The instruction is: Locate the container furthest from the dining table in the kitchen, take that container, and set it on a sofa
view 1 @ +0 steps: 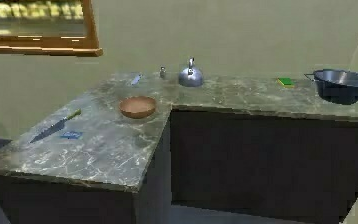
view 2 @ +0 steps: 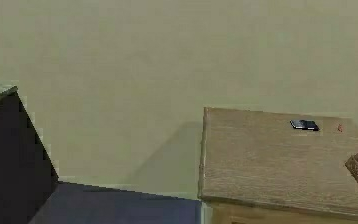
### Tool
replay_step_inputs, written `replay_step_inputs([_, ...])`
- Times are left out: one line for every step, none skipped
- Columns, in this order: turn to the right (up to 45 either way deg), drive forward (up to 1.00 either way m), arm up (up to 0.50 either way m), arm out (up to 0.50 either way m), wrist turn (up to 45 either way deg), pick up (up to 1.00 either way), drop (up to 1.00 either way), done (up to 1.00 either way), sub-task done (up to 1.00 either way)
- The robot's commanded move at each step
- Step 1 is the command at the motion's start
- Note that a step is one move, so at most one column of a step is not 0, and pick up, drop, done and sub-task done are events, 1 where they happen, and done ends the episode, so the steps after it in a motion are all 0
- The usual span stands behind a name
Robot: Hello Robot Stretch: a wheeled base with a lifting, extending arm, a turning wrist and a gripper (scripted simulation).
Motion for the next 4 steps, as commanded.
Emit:
replay_step_inputs([-45.0,0.00,0.00,0.00,0.0,0.00,0.00,0.00,0.00])
replay_step_inputs([-45.0,0.00,0.00,0.00,0.0,0.00,0.00,0.00,0.00])
replay_step_inputs([-9.0,0.00,0.00,0.00,0.0,0.00,0.00,0.00,0.00])
replay_step_inputs([33.0,0.00,0.00,0.00,0.0,0.00,0.00,0.00,0.00])
